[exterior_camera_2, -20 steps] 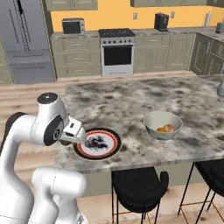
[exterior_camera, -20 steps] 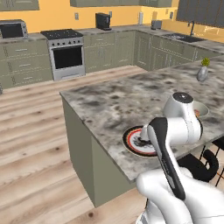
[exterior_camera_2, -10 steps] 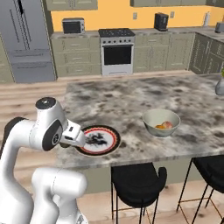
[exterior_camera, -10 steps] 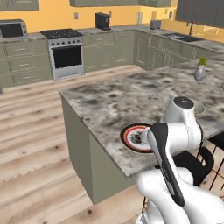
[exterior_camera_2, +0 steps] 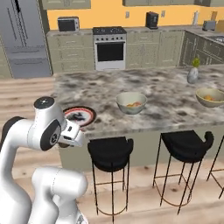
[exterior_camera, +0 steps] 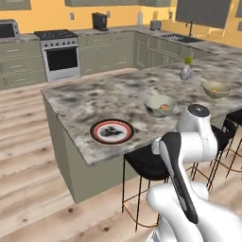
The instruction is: Take the fruits from the plate on the dining counter and place two fruits in each bowl.
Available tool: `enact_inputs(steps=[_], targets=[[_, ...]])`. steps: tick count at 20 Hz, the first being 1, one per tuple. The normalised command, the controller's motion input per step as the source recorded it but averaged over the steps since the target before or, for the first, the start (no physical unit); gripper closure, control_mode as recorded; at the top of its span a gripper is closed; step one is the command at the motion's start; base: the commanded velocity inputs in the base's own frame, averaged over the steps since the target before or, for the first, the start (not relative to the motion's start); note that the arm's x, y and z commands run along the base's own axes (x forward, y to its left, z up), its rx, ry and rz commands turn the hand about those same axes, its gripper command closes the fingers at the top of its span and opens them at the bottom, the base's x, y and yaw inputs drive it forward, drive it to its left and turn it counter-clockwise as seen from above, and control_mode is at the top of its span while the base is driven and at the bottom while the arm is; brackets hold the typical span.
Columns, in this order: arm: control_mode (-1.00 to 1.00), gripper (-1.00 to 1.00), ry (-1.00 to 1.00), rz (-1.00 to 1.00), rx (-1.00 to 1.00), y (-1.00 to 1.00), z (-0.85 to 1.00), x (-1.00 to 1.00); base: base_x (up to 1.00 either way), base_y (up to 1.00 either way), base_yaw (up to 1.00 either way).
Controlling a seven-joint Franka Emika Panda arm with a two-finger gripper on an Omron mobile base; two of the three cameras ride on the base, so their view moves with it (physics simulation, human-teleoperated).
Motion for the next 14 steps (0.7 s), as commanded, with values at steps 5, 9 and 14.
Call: enact_inputs(steps=[5,9,14], targets=[[1.00,1.00,0.00,0.00,0.00,0.00,0.00,0.00,0.09,-1.00,-0.04],[1.00,1.00,0.00,0.00,0.00,0.00,0.00,0.00,0.17,-1.00,-0.07],[1.00,1.00,0.00,0.00,0.00,0.00,0.00,0.00,0.31,-1.00,-0.03]])
